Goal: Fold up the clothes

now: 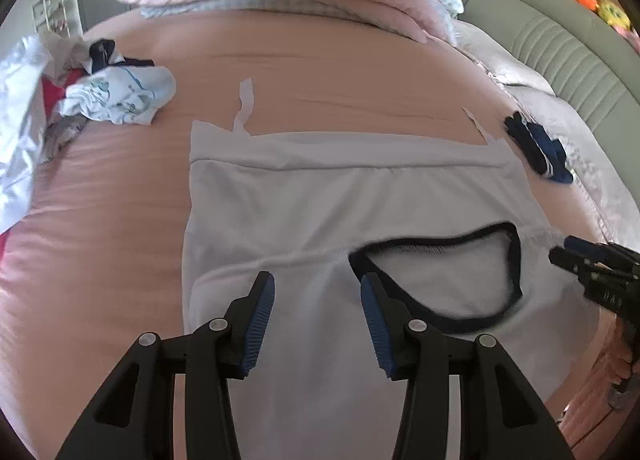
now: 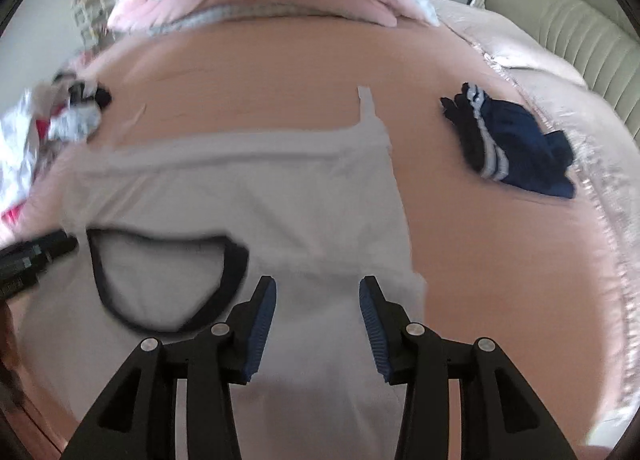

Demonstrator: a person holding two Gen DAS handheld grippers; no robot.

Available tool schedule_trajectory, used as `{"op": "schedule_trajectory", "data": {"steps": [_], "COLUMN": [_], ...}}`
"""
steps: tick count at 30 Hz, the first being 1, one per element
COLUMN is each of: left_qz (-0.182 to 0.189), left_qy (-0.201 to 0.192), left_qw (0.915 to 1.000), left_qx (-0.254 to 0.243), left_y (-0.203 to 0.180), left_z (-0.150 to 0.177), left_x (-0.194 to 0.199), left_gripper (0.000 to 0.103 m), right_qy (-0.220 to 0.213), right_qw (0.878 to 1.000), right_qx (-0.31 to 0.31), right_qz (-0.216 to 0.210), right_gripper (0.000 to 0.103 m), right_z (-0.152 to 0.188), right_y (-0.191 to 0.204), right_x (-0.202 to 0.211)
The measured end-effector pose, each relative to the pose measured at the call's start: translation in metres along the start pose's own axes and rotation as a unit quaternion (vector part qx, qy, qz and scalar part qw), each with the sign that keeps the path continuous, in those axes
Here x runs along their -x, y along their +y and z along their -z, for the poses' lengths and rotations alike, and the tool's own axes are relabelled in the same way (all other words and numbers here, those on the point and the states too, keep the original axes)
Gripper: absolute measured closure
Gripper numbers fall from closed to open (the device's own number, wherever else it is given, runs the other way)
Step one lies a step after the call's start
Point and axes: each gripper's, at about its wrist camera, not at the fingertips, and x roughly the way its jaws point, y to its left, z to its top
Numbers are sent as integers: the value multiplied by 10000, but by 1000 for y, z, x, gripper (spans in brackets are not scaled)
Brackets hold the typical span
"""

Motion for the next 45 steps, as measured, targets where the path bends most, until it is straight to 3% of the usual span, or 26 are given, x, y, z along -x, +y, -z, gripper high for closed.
{"op": "schedule_trajectory", "data": {"steps": [4,7,11,13,20,35,42,45], "left_qz": [-35,-97,86,191,-202,-449,-481,-1026], "left_qy": [14,-198,-345,-272,22,152,421,400], "left_qw": [9999,9997,9991,9993,9996,9976,9934,9878], "left_qx": [163,46,240,196,-195,-498,-954,-1099], "left_y": [-4,-18,-25,-32,-54,-67,-61,-46], "left_z": [12,29,49,56,67,67,65,69], "left_x": [11,33,46,44,23,6,15,28], "left_gripper": [61,61,61,61,61,56,56,55], "right_qy": [53,37,-20,-59,-101,-65,-105,-192], "right_qw": [9990,9981,9970,9962,9899,9909,9900,9906], "right_qx": [339,458,602,720,1279,1236,1330,1256], "right_qz": [283,412,476,489,611,524,457,512], "right_gripper": [60,60,60,60,57,54,53,53], "right_z": [24,41,48,55,77,77,79,81], "right_y": [18,31,50,58,78,77,74,53], "right_x": [18,31,32,31,18,13,15,23]}}
